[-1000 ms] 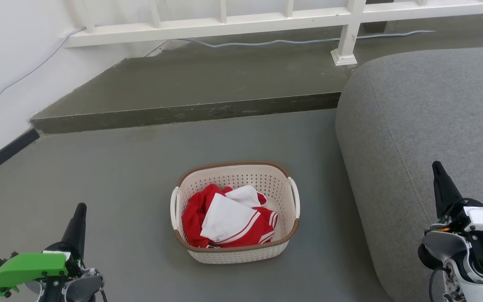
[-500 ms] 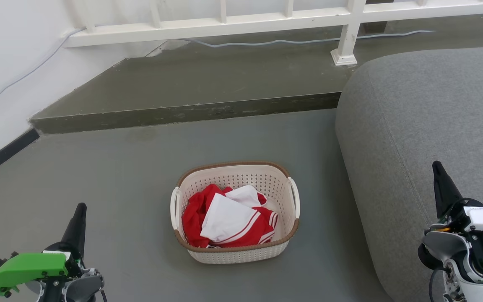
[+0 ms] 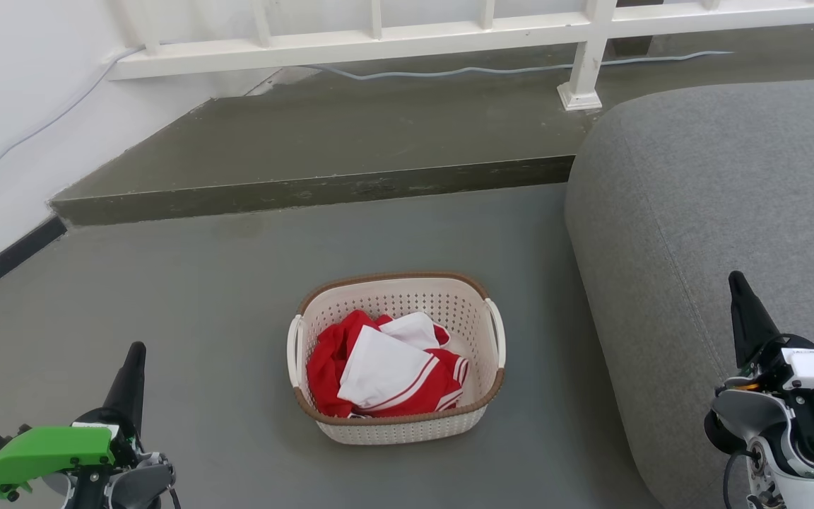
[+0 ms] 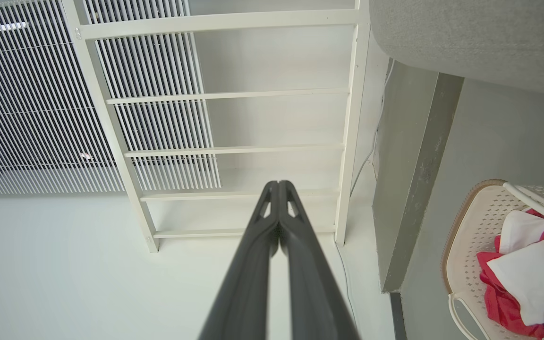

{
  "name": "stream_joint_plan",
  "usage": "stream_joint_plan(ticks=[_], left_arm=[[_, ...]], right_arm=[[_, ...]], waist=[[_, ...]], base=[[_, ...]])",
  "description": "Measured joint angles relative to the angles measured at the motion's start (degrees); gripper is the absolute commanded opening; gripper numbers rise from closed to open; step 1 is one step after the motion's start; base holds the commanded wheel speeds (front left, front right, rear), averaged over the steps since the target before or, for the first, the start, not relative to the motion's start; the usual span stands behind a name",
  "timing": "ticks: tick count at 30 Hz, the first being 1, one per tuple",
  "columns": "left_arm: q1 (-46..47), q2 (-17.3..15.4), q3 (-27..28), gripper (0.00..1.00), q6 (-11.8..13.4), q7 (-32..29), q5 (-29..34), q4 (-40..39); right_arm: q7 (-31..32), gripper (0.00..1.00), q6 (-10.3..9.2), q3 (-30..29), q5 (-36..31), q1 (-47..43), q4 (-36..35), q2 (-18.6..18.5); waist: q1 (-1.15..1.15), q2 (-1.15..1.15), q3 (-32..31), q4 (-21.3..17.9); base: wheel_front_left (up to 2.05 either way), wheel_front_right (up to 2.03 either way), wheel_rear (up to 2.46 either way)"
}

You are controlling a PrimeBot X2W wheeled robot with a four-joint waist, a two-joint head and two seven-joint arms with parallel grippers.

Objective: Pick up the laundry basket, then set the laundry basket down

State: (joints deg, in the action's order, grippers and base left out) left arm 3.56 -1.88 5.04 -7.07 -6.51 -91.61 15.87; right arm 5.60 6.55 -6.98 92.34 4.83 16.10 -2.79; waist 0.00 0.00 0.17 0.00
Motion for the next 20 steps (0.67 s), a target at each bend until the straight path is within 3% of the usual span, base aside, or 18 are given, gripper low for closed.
stream_joint_plan(ticks=[20], left_arm=[[0.0, 0.0, 0.0, 0.0, 0.0, 0.0, 0.0, 0.0]], right_arm=[[0.0, 0.0, 0.0, -0.03, 0.0, -0.01, -0.01, 0.01]], waist=[[0.0, 0.0, 0.0, 0.0]], base=[[0.0, 0.0, 0.0]])
